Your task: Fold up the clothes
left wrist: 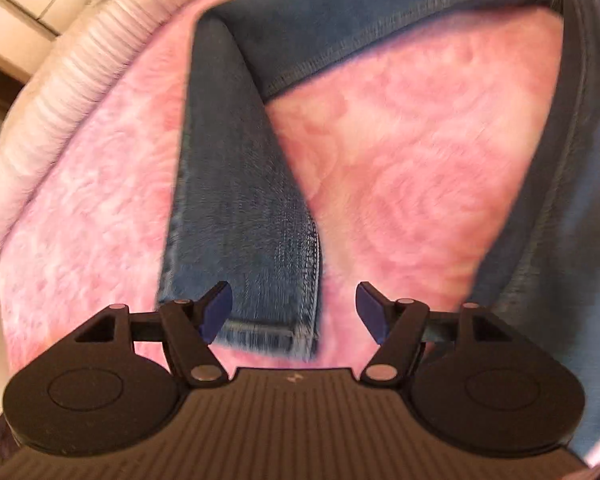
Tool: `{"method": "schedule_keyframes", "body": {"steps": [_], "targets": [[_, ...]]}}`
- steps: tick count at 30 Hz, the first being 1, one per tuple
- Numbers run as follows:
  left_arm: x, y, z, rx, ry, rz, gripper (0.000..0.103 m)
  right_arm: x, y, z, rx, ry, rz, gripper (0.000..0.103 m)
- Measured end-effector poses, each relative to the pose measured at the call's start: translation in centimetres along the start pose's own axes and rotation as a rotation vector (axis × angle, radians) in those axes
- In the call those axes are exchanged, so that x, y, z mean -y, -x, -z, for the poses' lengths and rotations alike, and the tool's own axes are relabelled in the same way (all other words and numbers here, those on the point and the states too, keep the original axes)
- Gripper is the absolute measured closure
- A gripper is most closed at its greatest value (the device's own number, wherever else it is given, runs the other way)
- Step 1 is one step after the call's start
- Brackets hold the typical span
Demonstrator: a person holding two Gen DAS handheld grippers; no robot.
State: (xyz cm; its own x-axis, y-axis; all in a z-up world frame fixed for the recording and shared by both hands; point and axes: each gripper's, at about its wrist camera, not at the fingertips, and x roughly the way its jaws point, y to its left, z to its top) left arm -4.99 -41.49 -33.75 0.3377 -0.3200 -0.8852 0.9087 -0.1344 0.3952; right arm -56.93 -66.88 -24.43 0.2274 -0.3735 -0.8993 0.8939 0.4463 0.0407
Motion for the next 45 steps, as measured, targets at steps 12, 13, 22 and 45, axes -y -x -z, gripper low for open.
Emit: {"method": "schedule_keyframes", "body": {"steps": [12,13,22,45], "targets": [[-9.9,1.0,5.2,0.176,0.138,0.283,0.053,-19.1,-3.1,-1.7,-0.036,0.172,-0.113,0.045],[-11.7,0.4,5.7,0.167,0.199,0.273,0.050,-20.5,-3.3,-1.9,-0.034,0.187,-0.123,0.045],[-17.4,-7.1,6.2,-0.007,0.393,0.378,0.064,-28.8,-4.2,-2.2,-0.035,0.313,-0.167,0.044],[-25.6,-6.3,2.7,0.150,0.059,-0.066,0.054,-32.2,-3.7,-2.1,-0.051,0.380,-0.136,0.043]]}}
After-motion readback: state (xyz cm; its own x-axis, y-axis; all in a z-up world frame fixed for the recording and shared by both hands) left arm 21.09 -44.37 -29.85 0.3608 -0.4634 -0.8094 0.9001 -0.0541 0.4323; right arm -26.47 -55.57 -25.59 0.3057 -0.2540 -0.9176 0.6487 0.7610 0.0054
